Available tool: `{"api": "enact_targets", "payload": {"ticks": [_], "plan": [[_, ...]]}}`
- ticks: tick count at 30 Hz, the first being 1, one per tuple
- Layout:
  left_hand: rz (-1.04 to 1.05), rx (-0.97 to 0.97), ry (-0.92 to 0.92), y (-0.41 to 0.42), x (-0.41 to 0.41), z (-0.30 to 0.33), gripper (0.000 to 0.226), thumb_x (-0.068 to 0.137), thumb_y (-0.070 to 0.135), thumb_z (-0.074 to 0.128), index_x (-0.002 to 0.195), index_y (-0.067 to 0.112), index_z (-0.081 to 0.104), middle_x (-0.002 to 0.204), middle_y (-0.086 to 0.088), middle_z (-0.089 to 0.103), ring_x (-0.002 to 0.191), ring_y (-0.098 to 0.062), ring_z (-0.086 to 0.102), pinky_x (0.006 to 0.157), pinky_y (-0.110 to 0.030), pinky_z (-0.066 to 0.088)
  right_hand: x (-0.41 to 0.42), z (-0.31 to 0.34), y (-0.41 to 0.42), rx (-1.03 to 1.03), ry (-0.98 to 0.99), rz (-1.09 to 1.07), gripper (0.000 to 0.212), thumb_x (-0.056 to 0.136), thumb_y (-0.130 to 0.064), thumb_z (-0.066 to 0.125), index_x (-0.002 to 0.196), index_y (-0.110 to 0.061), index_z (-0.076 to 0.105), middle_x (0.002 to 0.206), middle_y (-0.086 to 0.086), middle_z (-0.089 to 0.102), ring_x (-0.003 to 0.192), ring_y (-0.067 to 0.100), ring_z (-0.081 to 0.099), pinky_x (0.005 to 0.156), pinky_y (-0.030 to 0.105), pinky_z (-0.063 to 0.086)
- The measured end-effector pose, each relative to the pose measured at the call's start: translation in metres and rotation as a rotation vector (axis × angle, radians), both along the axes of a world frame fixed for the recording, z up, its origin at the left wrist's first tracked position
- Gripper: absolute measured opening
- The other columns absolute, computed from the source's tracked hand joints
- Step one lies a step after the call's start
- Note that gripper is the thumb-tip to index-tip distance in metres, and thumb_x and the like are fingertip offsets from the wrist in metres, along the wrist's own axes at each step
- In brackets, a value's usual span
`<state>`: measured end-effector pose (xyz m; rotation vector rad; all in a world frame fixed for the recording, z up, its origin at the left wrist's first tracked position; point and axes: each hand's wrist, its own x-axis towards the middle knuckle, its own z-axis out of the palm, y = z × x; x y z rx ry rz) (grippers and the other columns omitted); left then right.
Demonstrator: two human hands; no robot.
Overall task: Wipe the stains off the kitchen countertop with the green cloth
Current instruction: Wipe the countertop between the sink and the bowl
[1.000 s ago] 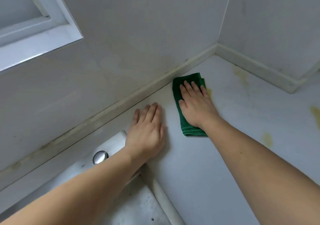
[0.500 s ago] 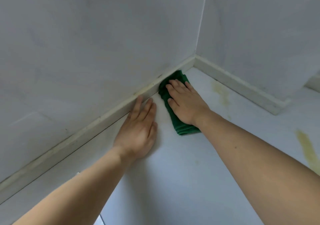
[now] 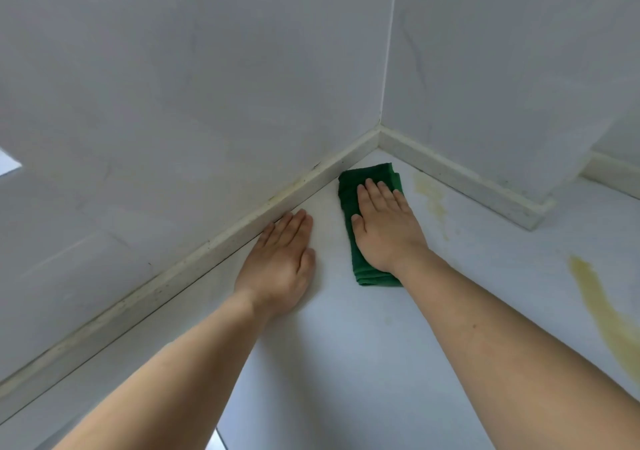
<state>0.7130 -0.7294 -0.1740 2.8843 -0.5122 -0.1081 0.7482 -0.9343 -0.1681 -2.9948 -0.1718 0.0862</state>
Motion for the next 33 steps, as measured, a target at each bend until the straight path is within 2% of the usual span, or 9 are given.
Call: {"api": "enact_targets", "payload": {"ticks": [8, 13, 19, 24, 27, 33], "plan": [[0.010, -0.015, -0.039, -0.001, 0.001, -0.003, 0.076, 0.088, 0.049, -0.002, 0.159, 0.023, 0.007, 0.166, 0.007, 0.000, 0.151, -0.005, -0.007, 0.121, -0.024, -0.010, 0.050, 0.001, -0.004, -0.041, -0.007, -0.141, 0.062, 0.099, -0.037, 0.010, 0.154, -0.016, -0.007, 0.162, 0.005, -0.008, 0.149, 0.022, -0.005, 0.121, 0.041, -0.002], [0.015, -0.015, -0.048, -0.002, 0.004, -0.005, 0.076, 0.087, 0.049, -0.001, 0.159, 0.024, 0.008, 0.166, 0.009, -0.001, 0.151, -0.004, -0.008, 0.119, -0.022, -0.012, 0.078, -0.002, -0.010, -0.049, -0.021, -0.129, 0.062, 0.098, -0.036, 0.012, 0.155, -0.016, -0.002, 0.163, 0.004, -0.003, 0.149, 0.021, 0.000, 0.121, 0.042, 0.000], [0.024, 0.000, -0.046, -0.002, 0.003, -0.004, 0.079, 0.085, 0.050, -0.004, 0.159, 0.025, 0.008, 0.166, 0.010, 0.000, 0.151, -0.004, -0.007, 0.119, -0.021, -0.011, 0.060, -0.001, -0.007, -0.058, -0.005, -0.180, 0.062, 0.099, -0.037, 0.009, 0.155, -0.012, -0.003, 0.163, 0.008, -0.004, 0.149, 0.023, -0.001, 0.121, 0.042, 0.000], [0.028, -0.012, -0.027, -0.002, 0.001, -0.001, 0.080, 0.086, 0.052, 0.000, 0.159, 0.023, 0.013, 0.166, 0.007, 0.006, 0.152, -0.008, -0.001, 0.118, -0.022, -0.007, -0.008, -0.004, -0.021, -0.051, 0.010, -0.305, 0.063, 0.099, -0.037, 0.010, 0.154, -0.010, -0.004, 0.162, 0.010, -0.005, 0.149, 0.026, -0.002, 0.121, 0.043, -0.001], [0.043, 0.003, -0.013, -0.004, -0.002, 0.002, 0.072, 0.092, 0.046, 0.006, 0.159, 0.022, 0.011, 0.166, 0.007, 0.005, 0.152, -0.009, -0.003, 0.120, -0.024, -0.007, -0.035, -0.003, -0.031, -0.054, 0.022, -0.341, 0.063, 0.099, -0.038, 0.010, 0.154, -0.011, -0.003, 0.162, 0.009, -0.005, 0.149, 0.025, -0.002, 0.121, 0.043, -0.001], [0.050, -0.003, -0.033, -0.005, 0.000, 0.000, 0.071, 0.092, 0.045, 0.007, 0.159, 0.023, 0.011, 0.166, 0.007, 0.004, 0.152, -0.009, -0.002, 0.116, -0.021, -0.010, -0.009, -0.003, -0.034, -0.066, 0.017, -0.363, 0.064, 0.098, -0.037, 0.011, 0.154, -0.011, -0.003, 0.163, 0.008, -0.004, 0.149, 0.024, 0.000, 0.121, 0.043, 0.000]]}}
